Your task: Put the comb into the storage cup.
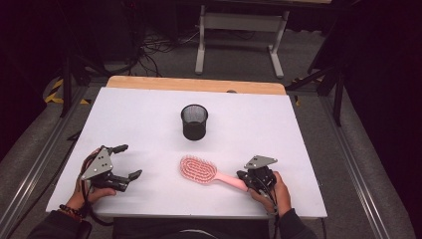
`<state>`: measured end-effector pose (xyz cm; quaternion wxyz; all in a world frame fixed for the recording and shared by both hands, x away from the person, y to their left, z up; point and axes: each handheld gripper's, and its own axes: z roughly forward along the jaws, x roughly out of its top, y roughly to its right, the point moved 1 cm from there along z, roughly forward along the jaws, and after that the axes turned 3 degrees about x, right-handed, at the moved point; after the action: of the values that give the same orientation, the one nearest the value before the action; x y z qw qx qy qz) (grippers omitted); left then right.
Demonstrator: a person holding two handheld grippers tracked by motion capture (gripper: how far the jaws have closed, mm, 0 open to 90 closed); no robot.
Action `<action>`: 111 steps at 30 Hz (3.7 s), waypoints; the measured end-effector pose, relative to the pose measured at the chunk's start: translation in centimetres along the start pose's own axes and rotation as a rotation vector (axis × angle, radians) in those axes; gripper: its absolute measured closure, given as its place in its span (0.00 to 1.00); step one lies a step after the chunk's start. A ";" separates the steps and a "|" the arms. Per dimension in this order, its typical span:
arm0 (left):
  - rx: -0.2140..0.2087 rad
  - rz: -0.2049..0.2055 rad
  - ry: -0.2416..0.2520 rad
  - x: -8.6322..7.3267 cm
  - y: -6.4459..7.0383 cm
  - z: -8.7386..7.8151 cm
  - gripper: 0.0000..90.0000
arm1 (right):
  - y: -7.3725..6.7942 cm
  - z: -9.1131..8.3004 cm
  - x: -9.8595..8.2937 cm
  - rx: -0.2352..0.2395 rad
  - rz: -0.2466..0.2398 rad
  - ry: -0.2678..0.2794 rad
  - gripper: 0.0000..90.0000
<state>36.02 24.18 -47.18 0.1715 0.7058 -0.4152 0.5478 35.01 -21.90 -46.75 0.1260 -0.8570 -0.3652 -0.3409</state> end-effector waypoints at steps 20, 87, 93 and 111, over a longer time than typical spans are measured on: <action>-0.011 0.011 -0.016 -0.1 0.2 0.2 0.08 | -0.8 -0.2 -0.2 0.016 -0.026 -0.007 1.00; -0.024 -0.006 -0.002 0.0 0.0 0.0 0.09 | -0.9 -3.5 4.0 -0.087 -0.139 0.377 0.16; -0.027 -0.009 0.001 0.0 0.0 0.0 0.09 | -1.0 -3.3 4.1 -0.060 -0.123 0.391 0.06; -0.013 -0.003 0.000 0.0 -0.1 0.0 0.08 | -2.1 -2.4 5.2 -0.027 -0.179 0.282 0.07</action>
<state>36.05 24.26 -47.14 0.1768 0.7052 -0.4177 0.5449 34.97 -18.74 -41.49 0.1337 -0.7662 -0.4142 -0.4727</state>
